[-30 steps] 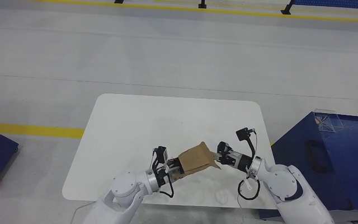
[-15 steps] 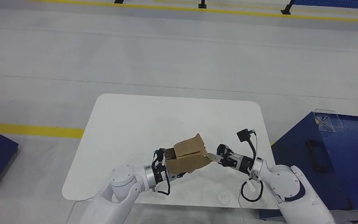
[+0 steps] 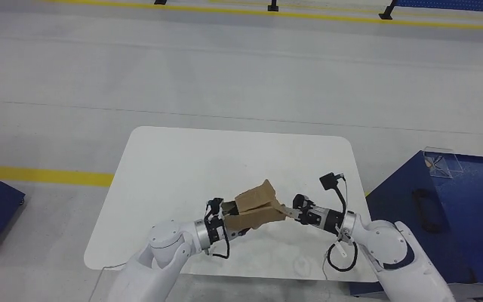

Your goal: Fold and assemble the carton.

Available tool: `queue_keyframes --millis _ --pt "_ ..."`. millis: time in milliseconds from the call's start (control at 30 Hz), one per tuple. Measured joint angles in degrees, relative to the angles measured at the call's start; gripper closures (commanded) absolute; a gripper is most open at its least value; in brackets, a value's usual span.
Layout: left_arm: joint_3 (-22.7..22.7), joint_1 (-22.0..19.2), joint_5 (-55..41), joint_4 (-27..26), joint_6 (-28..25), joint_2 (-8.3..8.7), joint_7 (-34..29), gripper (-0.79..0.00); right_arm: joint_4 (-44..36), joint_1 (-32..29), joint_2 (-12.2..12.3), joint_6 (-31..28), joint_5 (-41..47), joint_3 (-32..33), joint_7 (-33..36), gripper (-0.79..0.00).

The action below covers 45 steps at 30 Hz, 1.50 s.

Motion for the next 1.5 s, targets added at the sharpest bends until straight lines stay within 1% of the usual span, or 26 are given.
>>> queue_keyframes --millis 333,500,633,767,900,1100,1333,1500 --pt "0.3 -1.3 -1.9 1.3 3.5 -0.15 1.9 0.000 1.9 0.7 -0.1 0.4 0.7 -0.2 1.0 -0.785" --pt "0.4 -1.9 -2.6 1.9 4.0 -0.24 2.3 0.000 3.1 1.3 0.2 0.2 2.2 0.2 4.4 -0.785" --pt "0.7 -2.3 -2.9 2.2 4.3 -0.31 2.5 0.000 3.7 1.7 0.3 -1.4 4.2 0.2 7.8 -0.785" --pt "1.1 -2.7 -3.1 2.5 4.6 -0.40 2.6 0.000 3.8 2.0 0.4 -2.6 5.7 0.2 9.3 -0.785" --pt "1.6 -3.2 -2.9 2.5 4.6 -0.48 2.6 0.000 3.5 2.3 0.4 -2.7 6.3 0.0 9.0 -0.785" --pt "2.3 -3.6 -0.5 1.9 2.2 -0.44 2.1 0.000 4.3 3.3 0.2 -1.9 4.7 -0.8 7.4 -0.785" --pt "2.7 -2.8 3.8 0.6 -2.6 -0.16 1.3 0.000 5.1 3.6 0.5 -1.5 4.7 1.5 5.9 -0.785" --pt "2.7 -2.4 4.2 0.4 -3.3 -0.13 1.3 0.000 4.8 3.7 0.7 -1.1 4.4 2.7 4.9 -0.785"
